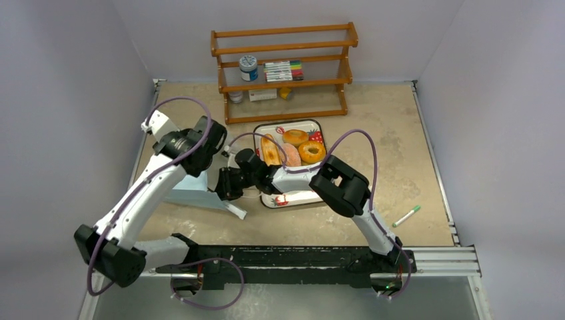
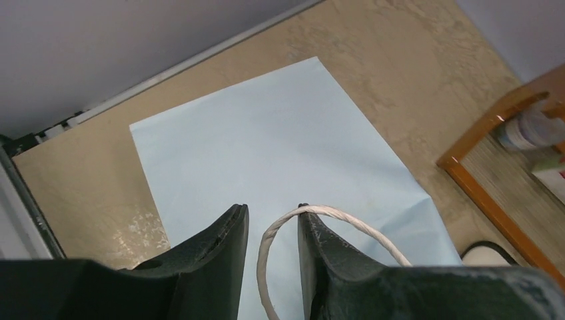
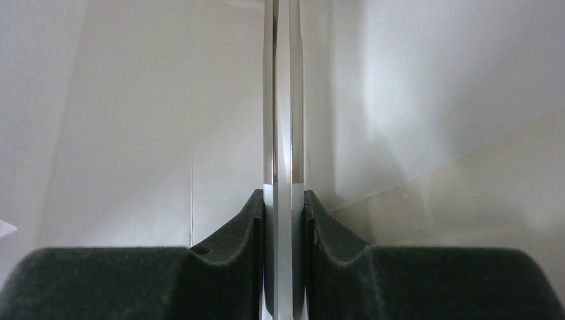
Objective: Take the fake bread out of the paper bag
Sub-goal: Adjust the paper bag at the center of the board.
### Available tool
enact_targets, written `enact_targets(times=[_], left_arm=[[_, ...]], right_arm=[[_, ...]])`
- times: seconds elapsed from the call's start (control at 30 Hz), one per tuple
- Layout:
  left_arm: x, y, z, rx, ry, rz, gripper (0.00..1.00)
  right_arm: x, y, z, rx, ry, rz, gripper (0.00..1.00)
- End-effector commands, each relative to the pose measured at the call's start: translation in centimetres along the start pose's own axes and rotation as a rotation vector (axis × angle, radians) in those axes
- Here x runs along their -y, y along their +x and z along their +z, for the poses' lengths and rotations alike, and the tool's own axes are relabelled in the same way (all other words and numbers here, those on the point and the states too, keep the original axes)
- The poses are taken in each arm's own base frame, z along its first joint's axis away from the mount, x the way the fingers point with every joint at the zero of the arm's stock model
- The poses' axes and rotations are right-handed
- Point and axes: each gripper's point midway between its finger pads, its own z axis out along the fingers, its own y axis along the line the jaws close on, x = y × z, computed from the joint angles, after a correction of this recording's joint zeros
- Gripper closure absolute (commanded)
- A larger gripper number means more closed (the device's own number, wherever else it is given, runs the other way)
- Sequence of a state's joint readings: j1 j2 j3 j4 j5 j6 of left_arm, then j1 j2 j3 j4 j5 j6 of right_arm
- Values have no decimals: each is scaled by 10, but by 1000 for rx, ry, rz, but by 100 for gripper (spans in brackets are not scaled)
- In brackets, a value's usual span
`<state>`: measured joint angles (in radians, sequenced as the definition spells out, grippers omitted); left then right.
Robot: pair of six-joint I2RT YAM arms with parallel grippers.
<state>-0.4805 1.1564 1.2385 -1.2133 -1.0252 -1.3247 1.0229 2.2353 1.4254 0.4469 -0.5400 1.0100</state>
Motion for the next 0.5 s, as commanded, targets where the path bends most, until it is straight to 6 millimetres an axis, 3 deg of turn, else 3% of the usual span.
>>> enact_targets(times=[0.0,0.13,0.3,0.4,0.47], left_arm=[[-22,-28,0,145,-126,-94,66],[-20,-36,-7,134,-77,-280,65],[25,-51,-24,50,122,-323,66],[52,-45,-25,6,186,-238,73],[71,-31,-21,-35,206,-135,86]], right_arm=[[-41,-23,-9,65,-72,-92,100],[-35,-22,-15,66,-55,-95,100],[-20,-24,-19,66,-38,-74,100],[-21,-29,-19,74,-38,-80,100],[-25,-32,-19,80,-41,-88,100]])
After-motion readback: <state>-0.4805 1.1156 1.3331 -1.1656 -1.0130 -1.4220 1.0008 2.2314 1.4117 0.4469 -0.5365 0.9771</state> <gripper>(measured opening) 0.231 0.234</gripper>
